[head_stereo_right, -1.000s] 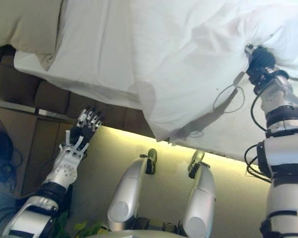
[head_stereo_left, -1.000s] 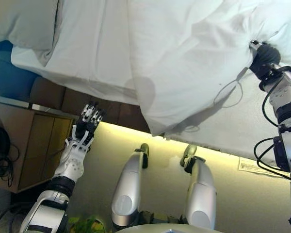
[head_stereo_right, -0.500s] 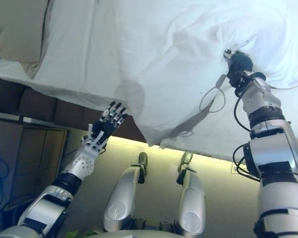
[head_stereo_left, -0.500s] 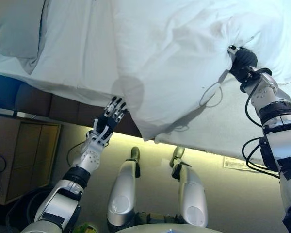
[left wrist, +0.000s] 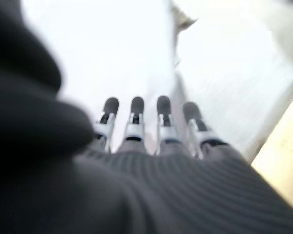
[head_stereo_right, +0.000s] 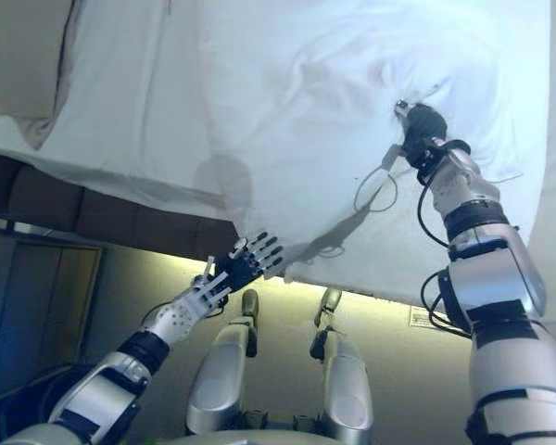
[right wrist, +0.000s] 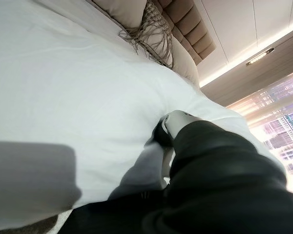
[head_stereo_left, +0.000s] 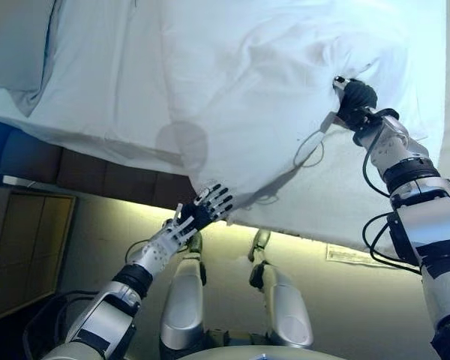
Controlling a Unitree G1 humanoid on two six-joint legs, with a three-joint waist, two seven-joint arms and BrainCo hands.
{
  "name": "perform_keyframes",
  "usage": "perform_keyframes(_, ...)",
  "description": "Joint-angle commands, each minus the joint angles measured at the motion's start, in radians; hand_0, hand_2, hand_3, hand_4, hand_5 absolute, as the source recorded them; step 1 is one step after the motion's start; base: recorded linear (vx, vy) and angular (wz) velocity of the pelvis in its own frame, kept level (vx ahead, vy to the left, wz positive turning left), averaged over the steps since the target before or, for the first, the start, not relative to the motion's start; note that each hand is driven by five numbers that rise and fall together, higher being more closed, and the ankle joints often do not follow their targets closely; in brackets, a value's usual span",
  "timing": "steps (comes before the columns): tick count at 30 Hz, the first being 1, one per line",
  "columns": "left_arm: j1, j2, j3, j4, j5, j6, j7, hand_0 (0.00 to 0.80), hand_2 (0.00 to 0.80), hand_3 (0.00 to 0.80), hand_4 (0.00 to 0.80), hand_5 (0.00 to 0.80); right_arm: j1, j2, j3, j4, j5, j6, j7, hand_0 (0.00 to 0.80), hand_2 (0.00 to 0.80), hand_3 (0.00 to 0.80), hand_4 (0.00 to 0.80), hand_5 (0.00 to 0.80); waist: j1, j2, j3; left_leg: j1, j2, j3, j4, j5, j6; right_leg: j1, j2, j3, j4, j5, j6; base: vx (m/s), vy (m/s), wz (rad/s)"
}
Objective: Make the bed neatly
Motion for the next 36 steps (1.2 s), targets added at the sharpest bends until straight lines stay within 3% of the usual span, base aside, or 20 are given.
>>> perform_keyframes(1, 0.016, -0.05, -0.057, 0.012, -0.032, 0.046, -0.05, 0.0, 0.0, 0.0, 0.0, 0.0, -0.107, -0.025, 0.035, -0.095, 0.06, -0.053, 0.027, 0.8, 0.8, 0.8, 0.8, 0.8, -0.003, -0.004, -0.057, -0.018, 0.052, -0.008, -0.1, 0.088, -0.027, 0.04, -0.029, -0.016, 0.065, -0.109, 0.119, -0.002, -0.046, 0.0)
perform_keyframes(6, 0.006, -0.091, -0.056, 0.05, -0.097, 0.122, -0.054, 0.0, 0.0, 0.0, 0.0, 0.0, -0.106, -0.005, 0.035, -0.115, 0.075, -0.046, 0.026, 0.8, 0.8, 0.8, 0.8, 0.8, -0.009, -0.023, -0.058, -0.013, 0.064, -0.007, -0.102, 0.088, -0.031, 0.049, -0.019, -0.014, 0.062, -0.111, 0.114, 0.0, -0.053, -0.01)
perform_keyframes(17, -0.059, -0.167, -0.025, 0.095, -0.283, 0.204, 0.072, 0.0, 0.0, 0.0, 0.0, 0.0, -0.038, 0.045, -0.004, -0.254, 0.168, -0.079, 0.0, 0.8, 0.8, 0.8, 0.8, 0.8, -0.029, -0.117, -0.057, -0.01, 0.102, 0.002, -0.077, 0.062, -0.039, 0.07, 0.019, -0.01, 0.051, -0.112, 0.111, 0.008, -0.13, -0.06)
perform_keyframes(24, -0.141, -0.217, 0.013, 0.081, -0.524, 0.108, 0.157, 0.0, 0.0, 0.0, 0.0, 0.0, 0.001, 0.079, -0.007, -0.385, 0.196, -0.097, -0.019, 0.8, 0.8, 0.8, 0.8, 0.8, -0.055, -0.154, -0.044, -0.028, 0.114, 0.007, -0.043, 0.048, -0.047, 0.068, 0.029, 0.0, 0.05, -0.111, 0.11, -0.002, -0.08, -0.06)
perform_keyframes(30, -0.199, -0.256, 0.042, 0.055, -0.655, -0.02, 0.152, 0.0, 0.0, 0.0, 0.0, 0.0, 0.062, 0.097, -0.016, -0.516, 0.202, -0.116, -0.036, 0.8, 0.8, 0.8, 0.8, 0.8, -0.086, -0.185, -0.035, -0.035, 0.123, 0.019, -0.023, 0.036, -0.053, 0.064, 0.037, 0.011, 0.049, -0.111, 0.11, 0.003, -0.05, -0.06)
perform_keyframes(36, -0.248, -0.286, 0.079, 0.055, -0.655, -0.119, 0.151, 0.0, 0.0, 0.0, 0.0, 0.0, 0.098, 0.099, -0.023, -0.618, 0.203, -0.113, -0.035, 0.8, 0.8, 0.8, 0.8, 0.8, -0.113, -0.212, -0.03, -0.046, 0.135, 0.027, 0.002, 0.024, -0.059, 0.055, 0.044, 0.022, 0.055, -0.113, 0.111, 0.008, -0.031, -0.03)
